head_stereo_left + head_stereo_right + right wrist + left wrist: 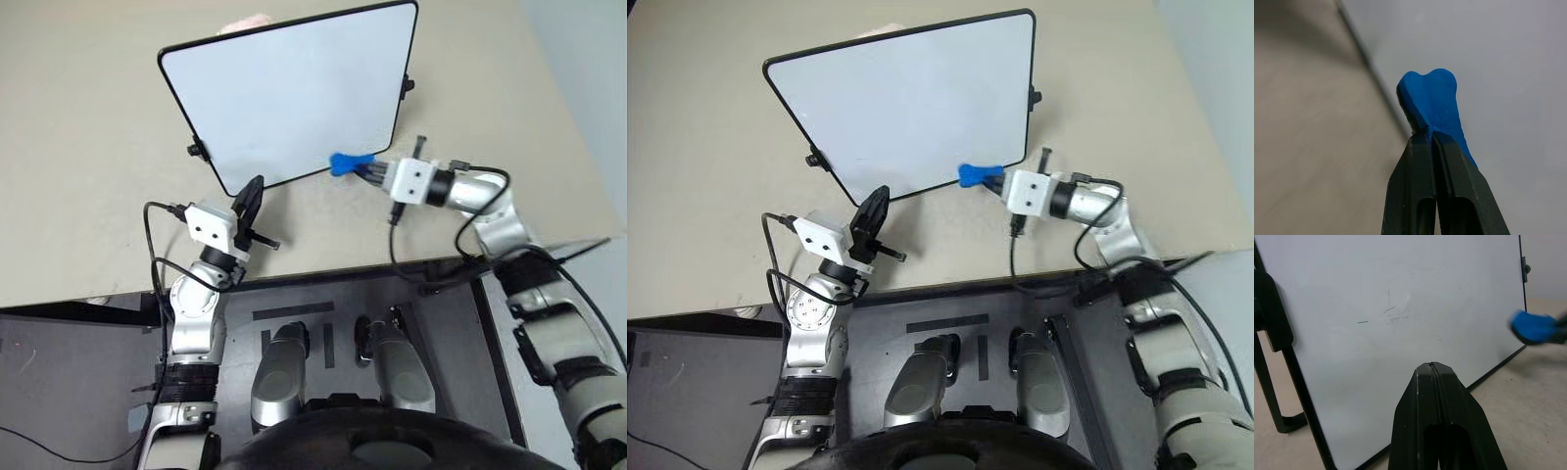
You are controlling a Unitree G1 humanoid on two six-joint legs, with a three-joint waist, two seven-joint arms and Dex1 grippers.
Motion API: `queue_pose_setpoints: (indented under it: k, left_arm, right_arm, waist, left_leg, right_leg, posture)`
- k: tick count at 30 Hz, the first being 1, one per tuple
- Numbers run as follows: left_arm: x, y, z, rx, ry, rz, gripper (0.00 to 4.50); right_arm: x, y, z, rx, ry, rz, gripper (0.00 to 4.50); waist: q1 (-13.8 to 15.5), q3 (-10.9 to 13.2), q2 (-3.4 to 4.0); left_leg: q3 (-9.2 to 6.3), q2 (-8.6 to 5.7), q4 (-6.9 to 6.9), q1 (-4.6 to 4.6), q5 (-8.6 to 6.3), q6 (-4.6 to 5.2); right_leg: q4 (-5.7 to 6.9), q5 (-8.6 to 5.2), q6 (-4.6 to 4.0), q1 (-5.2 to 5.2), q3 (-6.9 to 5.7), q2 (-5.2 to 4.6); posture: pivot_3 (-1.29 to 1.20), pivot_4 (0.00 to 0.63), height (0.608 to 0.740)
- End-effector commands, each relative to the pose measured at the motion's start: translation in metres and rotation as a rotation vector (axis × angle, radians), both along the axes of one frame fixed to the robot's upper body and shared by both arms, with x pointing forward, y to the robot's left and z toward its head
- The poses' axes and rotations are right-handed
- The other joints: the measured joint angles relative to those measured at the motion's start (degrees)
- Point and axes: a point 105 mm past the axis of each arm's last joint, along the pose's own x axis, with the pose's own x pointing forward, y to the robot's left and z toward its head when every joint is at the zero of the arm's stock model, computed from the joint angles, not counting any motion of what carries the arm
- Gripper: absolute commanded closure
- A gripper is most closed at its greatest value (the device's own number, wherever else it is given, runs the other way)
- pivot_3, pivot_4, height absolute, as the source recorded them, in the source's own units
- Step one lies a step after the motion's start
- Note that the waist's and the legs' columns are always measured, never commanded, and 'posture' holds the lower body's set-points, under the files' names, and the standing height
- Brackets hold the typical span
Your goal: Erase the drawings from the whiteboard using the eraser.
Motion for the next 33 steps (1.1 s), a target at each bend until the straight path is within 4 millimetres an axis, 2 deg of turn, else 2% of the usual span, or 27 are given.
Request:
queue_pose_setpoints:
  k: [1,7,11,13,19,25,30,33]
  left_arm:
    - [-0.002,-0.004,0.012,0.004,-0.045,-0.026,4.50]
    - [0.002,-0.005,0.013,0.007,-0.045,-0.039,4.50]
    - [0.001,-0.004,0.014,0.009,-0.046,-0.040,4.50]
    - [0.002,-0.001,0.014,0.011,-0.047,-0.038,4.50]
    - [0.007,0.004,0.017,0.023,-0.051,-0.032,4.50]
    - [0.014,0.008,0.023,0.041,-0.065,-0.028,4.50]
    - [0.011,0.009,0.024,0.059,-0.055,-0.049,4.50]
    - [0.014,0.007,0.026,0.063,-0.055,-0.067,4.50]
  right_arm:
    - [-0.010,-0.006,0.013,-0.007,0.054,0.010,4.46]
    - [-0.025,-0.008,0.003,-0.043,0.169,0.018,4.46]
    - [-0.026,-0.009,-0.003,-0.057,0.209,-0.003,3.46]
    - [-0.027,-0.008,-0.003,-0.054,0.215,-0.005,2.72]
    - [-0.024,-0.012,0.017,0.012,0.137,-0.039,0.72]
    - [-0.031,-0.028,0.038,0.154,0.180,-0.066,0.72]
    - [-0.037,-0.043,0.031,0.188,0.228,-0.133,0.72]
    - [-0.042,-0.044,0.027,0.188,0.237,-0.141,0.72]
  waist:
    - [-0.07,-0.01,-0.02]
    - [-0.33,-0.01,-0.02]
    - [-0.33,-0.01,-0.02]
    - [-0.32,-0.01,-0.02]
    - [-0.16,-0.01,-0.02]
    - [-0.04,-0.02,-0.03]
    - [-0.03,-0.03,-0.06]
    - [-0.03,-0.03,-0.06]
  left_leg:
    - [0.00,0.01,-0.01,0.04,-0.02,0.03]
    - [0.05,0.02,-0.04,0.46,-0.01,0.07]
    - [0.05,0.01,-0.01,0.51,0.19,0.10]
    - [0.05,0.01,-0.01,0.50,0.24,0.06]
    - [0.03,0.00,-0.01,0.46,0.66,0.59]
    - [0.02,-0.05,-0.02,0.43,0.62,0.60]
    - [0.02,-0.09,-0.03,0.43,0.55,0.65]
    - [0.02,-0.10,-0.03,0.43,0.54,0.65]
  right_leg:
    - [0.02,-0.03,-0.01,0.00,0.00,0.00]
    - [0.13,-0.11,-0.10,0.26,0.00,0.01]
    - [0.13,-0.02,-0.06,0.40,0.03,0.01]
    - [0.12,-0.01,0.02,0.42,0.03,0.01]
    - [0.13,-0.18,0.39,0.42,0.03,0.02]
    - [0.12,-0.04,0.17,0.42,0.04,0.02]
    - [0.07,-0.11,0.25,0.48,0.05,0.02]
    - [0.08,-0.18,0.37,0.48,0.06,0.02]
  posture:
    - [0.00,0.150,0.740]
    - [0.00,0.150,0.740]
    - [0.00,0.150,0.740]
    - [0.00,0.150,0.740]
    - [0.00,0.150,0.740]
    - [0.00,0.150,0.740]
    - [0.00,0.150,0.740]
    - [0.00,0.150,0.740]
